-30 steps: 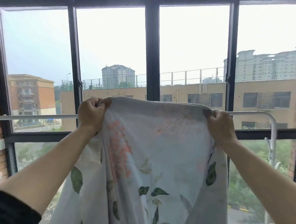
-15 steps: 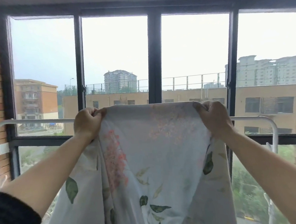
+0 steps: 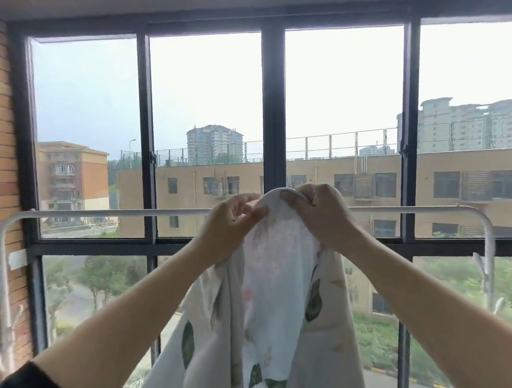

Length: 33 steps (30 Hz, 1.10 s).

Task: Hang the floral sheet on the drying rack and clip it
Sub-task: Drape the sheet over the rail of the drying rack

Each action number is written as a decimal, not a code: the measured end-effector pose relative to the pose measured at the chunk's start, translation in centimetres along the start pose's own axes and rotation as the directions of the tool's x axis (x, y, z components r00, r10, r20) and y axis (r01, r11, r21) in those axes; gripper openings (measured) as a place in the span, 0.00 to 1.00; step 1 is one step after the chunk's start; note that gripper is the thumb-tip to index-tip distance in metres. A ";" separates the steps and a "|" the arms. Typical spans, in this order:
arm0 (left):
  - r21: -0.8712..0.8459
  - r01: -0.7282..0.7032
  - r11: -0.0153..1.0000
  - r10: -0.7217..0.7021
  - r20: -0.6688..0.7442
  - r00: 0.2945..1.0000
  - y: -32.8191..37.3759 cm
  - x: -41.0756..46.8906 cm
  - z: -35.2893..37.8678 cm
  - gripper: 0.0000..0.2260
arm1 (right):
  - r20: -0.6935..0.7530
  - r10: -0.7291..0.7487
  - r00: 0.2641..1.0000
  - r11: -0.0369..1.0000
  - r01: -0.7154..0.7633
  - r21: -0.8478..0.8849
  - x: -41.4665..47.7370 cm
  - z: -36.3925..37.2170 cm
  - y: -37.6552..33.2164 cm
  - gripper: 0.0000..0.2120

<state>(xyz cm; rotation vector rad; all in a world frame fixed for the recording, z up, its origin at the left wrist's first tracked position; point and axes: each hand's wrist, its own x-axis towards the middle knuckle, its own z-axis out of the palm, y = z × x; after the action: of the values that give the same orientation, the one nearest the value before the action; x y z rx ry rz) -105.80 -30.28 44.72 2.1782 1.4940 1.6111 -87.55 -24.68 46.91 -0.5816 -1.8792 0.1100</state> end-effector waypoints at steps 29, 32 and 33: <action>-0.134 0.126 0.983 -0.171 -0.411 0.896 -2.4 0.8 -1.2 0.07 | 0.128 0.541 0.831 0.767 -0.425 -0.481 -7.3 -1.4 10.2 0.10; -0.129 0.116 0.985 -0.162 -0.436 0.885 -2.3 0.9 -1.5 0.05 | 0.094 0.601 0.793 0.722 -0.489 -0.489 -8.3 -1.4 11.7 0.13; -0.117 0.112 0.987 -0.153 -0.442 0.884 -2.4 0.9 -1.6 0.05 | 0.076 0.613 0.786 0.723 -0.520 -0.454 -8.5 -1.4 12.1 0.14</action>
<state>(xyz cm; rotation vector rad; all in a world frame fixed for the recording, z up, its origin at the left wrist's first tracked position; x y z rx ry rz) -108.63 -29.15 44.82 1.6825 1.5885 2.1890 -79.84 -18.14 35.97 -1.5031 -1.8810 0.1906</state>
